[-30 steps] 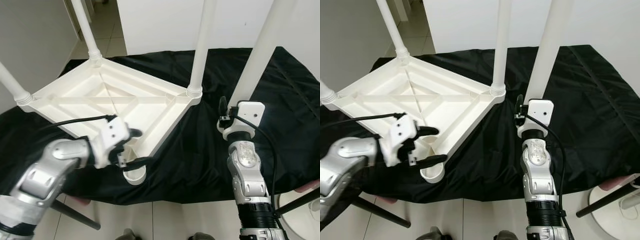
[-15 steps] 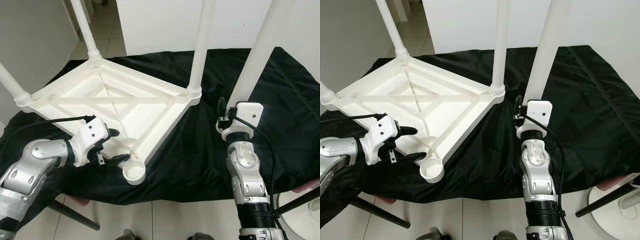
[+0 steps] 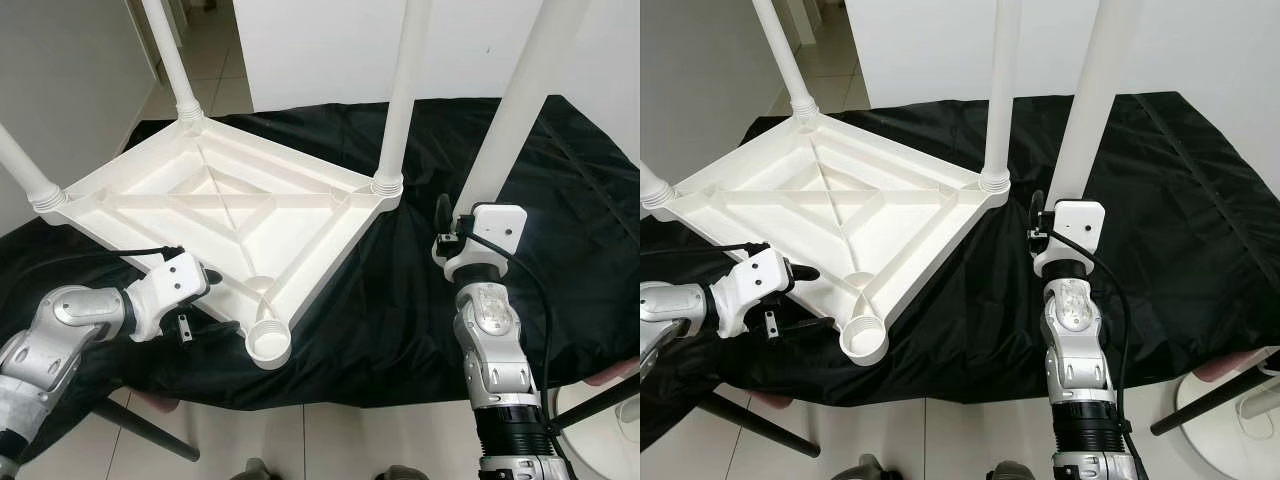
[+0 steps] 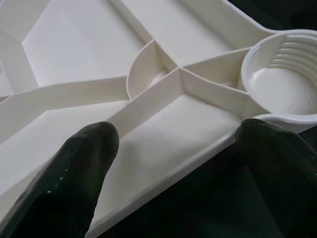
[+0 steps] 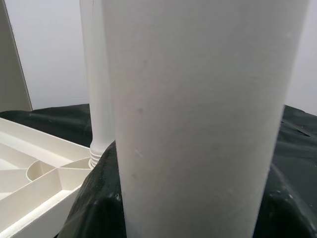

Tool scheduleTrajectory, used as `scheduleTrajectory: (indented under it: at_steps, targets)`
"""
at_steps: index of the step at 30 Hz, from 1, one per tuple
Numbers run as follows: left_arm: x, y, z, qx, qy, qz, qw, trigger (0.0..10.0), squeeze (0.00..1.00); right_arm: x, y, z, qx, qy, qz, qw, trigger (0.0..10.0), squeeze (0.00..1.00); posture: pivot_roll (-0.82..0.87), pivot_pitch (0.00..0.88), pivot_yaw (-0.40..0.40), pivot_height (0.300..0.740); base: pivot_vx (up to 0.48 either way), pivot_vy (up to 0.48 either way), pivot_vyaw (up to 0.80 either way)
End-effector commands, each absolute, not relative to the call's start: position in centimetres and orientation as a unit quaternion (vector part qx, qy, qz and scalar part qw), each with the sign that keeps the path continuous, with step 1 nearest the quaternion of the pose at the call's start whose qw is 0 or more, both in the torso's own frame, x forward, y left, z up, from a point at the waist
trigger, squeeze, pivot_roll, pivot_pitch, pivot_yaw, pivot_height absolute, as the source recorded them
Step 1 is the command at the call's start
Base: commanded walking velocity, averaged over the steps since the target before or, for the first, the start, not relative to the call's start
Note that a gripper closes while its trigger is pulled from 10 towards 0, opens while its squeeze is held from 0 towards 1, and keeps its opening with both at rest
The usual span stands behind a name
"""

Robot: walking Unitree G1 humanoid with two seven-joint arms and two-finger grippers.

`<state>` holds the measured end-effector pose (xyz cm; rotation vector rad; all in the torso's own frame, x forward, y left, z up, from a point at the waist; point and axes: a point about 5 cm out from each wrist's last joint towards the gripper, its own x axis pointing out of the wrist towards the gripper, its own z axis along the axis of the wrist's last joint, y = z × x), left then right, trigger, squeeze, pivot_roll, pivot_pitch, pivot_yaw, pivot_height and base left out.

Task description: Building children table

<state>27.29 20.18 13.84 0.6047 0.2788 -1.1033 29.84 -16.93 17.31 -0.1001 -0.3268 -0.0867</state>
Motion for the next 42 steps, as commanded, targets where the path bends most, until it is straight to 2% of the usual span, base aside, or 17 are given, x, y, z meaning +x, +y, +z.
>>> scheduleTrajectory:
  at_steps: [1,4,10,34,35,37,38,39,42]
  targets:
    - [26.0,20.7,13.3,0.275,0.176,-0.599,0.731,10.0,0.00,29.9,-16.8,17.8,-0.047,-0.175,-0.039,0.983,10.0,0.00,-0.06,0.003,0.075,0.740,0.000,0.000,0.00]
    - [25.8,20.8,13.3,0.255,0.180,-0.604,0.733,10.0,0.00,29.8,-16.8,17.7,-0.051,-0.175,-0.038,0.982,10.0,0.00,-0.07,0.006,0.078,0.740,0.000,0.000,0.00]
    - [25.4,21.2,12.5,0.275,0.193,-0.610,0.717,10.0,0.00,29.8,-16.6,17.6,-0.052,-0.173,-0.034,0.983,10.0,0.00,-0.06,0.013,0.072,0.740,0.000,0.000,0.00]
    - [27.7,18.5,11.2,0.307,0.176,-0.641,0.681,10.0,0.00,29.7,-16.7,17.9,-0.053,-0.178,-0.042,0.982,10.0,0.00,-0.11,0.015,0.102,0.740,0.000,0.000,0.00]
    - [27.6,18.4,11.1,0.310,0.177,-0.646,0.675,6.7,0.00,29.7,-16.7,17.9,-0.053,-0.178,-0.043,0.982,10.0,0.00,-0.11,0.013,0.105,0.740,0.000,0.000,0.00]
    - [27.6,18.4,11.0,0.312,0.178,-0.649,0.670,6.7,0.00,29.7,-16.7,17.9,-0.053,-0.178,-0.043,0.982,10.0,0.00,-0.11,0.013,0.105,0.740,0.000,0.000,0.00]
    - [27.6,18.3,11.0,0.311,0.178,-0.651,0.669,2.2,0.00,29.7,-16.7,17.9,-0.054,-0.178,-0.044,0.982,10.0,0.00,-0.12,0.011,0.107,0.740,0.000,0.000,0.00]
    - [27.6,18.1,10.9,0.306,0.175,-0.652,0.671,0.0,0.00,29.7,-16.7,17.9,-0.054,-0.178,-0.044,0.982,10.0,0.00,-0.12,0.009,0.110,0.740,0.000,0.000,0.00]
    - [27.7,18.0,10.9,0.305,0.171,-0.653,0.672,0.0,0.00,29.7,-16.7,17.9,-0.054,-0.178,-0.044,0.982,10.0,0.00,-0.12,0.009,0.110,0.740,0.000,0.000,0.00]
